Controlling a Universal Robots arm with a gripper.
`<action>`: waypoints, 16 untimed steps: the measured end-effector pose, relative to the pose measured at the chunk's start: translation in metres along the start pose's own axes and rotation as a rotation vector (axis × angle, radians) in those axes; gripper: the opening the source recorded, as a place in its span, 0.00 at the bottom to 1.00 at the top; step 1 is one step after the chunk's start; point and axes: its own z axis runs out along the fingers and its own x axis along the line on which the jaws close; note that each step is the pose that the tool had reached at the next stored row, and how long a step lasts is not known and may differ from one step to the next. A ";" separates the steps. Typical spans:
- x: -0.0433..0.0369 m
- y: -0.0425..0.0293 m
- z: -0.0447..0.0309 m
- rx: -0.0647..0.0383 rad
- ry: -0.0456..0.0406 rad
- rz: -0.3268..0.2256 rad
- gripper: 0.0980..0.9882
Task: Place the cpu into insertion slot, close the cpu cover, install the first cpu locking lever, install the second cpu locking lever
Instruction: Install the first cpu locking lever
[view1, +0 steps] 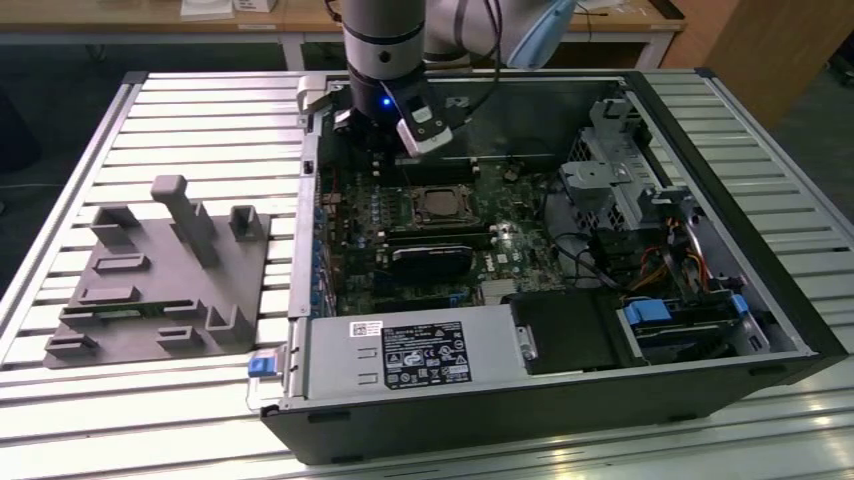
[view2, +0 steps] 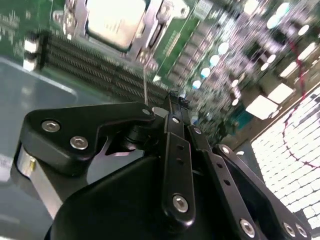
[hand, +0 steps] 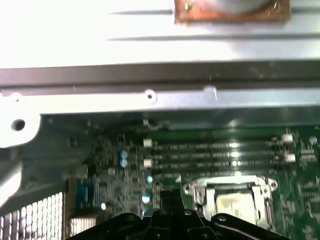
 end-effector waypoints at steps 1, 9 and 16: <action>0.0006 -0.0001 0.0000 -0.021 0.0008 0.000 0.01; 0.0018 -0.0003 0.0000 -0.073 0.0036 0.001 0.01; -0.0068 0.0001 0.0003 -0.073 0.0036 0.001 0.01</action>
